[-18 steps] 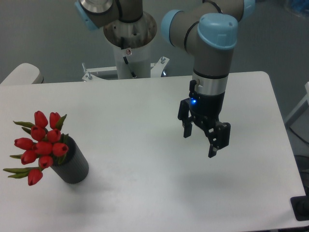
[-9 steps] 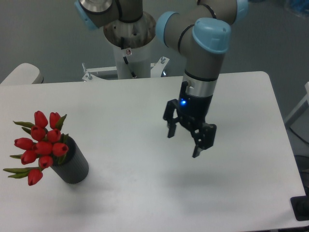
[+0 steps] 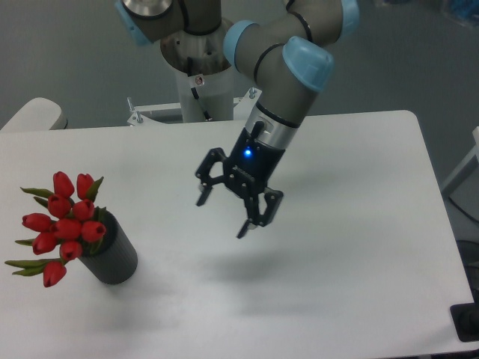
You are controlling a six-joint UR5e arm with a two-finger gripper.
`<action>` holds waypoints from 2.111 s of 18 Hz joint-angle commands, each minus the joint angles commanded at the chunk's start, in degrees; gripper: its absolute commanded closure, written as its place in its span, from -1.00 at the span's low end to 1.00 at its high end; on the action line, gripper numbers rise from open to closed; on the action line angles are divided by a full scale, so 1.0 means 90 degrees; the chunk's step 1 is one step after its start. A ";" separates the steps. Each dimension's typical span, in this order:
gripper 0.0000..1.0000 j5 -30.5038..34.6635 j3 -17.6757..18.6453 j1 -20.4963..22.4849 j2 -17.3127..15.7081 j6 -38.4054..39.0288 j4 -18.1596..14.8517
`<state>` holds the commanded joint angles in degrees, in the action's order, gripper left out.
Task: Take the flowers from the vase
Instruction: 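Move the open gripper toward the red tulip stems above the black vase, then lower the gripper around the tulip stems and close it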
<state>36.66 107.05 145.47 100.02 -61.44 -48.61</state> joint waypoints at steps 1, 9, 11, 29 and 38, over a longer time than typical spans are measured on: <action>-1.00 -0.0030 0.0068 -0.0117 0.0000 -0.0029 0.0049; -1.00 -0.0040 0.0323 -0.0947 0.0078 -0.0039 0.0293; -1.00 -0.0040 0.0332 -0.1094 0.0127 -0.0020 0.0293; -1.00 -0.0089 0.0030 -0.1593 0.0664 0.0440 0.0528; -0.92 -0.0089 -0.0068 -0.1720 0.0791 0.0440 0.0606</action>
<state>35.86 106.44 129.99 107.14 -57.48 -43.16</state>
